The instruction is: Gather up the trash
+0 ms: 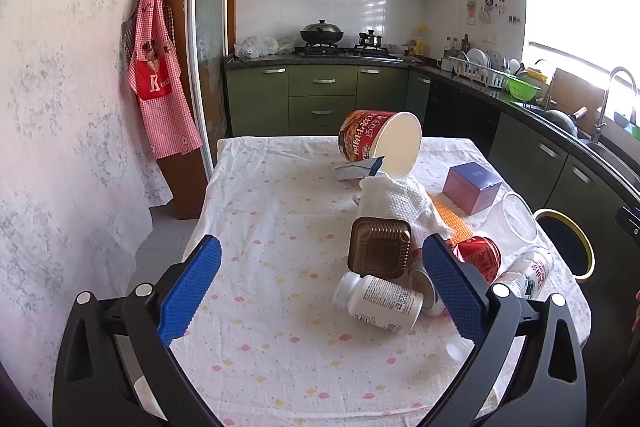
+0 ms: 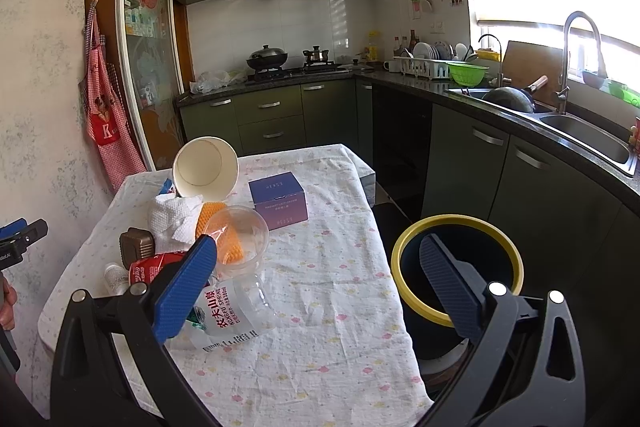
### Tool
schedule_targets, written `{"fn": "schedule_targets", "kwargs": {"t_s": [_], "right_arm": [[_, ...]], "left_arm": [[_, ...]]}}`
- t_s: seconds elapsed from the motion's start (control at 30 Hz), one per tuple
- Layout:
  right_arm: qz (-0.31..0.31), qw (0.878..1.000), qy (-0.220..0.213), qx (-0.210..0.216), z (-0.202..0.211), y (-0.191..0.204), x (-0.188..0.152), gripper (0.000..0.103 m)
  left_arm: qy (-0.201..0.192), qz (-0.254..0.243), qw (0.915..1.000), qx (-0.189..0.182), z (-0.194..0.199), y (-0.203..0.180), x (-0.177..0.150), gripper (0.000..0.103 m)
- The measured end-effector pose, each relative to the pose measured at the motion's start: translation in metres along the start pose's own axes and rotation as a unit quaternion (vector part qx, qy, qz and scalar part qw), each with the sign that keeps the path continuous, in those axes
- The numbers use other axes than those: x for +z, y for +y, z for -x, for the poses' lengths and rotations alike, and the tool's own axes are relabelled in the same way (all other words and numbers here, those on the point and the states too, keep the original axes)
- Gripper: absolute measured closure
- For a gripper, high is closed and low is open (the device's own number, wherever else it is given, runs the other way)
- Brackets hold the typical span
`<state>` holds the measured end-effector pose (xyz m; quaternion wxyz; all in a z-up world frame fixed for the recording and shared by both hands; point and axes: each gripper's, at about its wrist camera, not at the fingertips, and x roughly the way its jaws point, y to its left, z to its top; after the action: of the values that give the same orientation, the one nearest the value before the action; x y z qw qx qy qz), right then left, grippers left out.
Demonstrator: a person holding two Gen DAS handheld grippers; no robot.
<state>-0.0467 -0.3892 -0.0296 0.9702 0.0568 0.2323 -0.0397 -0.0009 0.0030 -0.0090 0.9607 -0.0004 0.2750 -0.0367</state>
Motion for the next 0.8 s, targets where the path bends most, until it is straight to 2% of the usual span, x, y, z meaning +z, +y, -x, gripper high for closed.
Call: {"fn": "schedule_targets", "kwargs": {"t_s": [0.8], "right_arm": [[0.000, 1.000, 0.004, 0.000, -0.0031, 0.0016, 0.0002, 0.006]], "left_arm": [[0.004, 0.000, 1.0000, 0.000, -0.0027, -0.0002, -0.0018, 0.004]]}}
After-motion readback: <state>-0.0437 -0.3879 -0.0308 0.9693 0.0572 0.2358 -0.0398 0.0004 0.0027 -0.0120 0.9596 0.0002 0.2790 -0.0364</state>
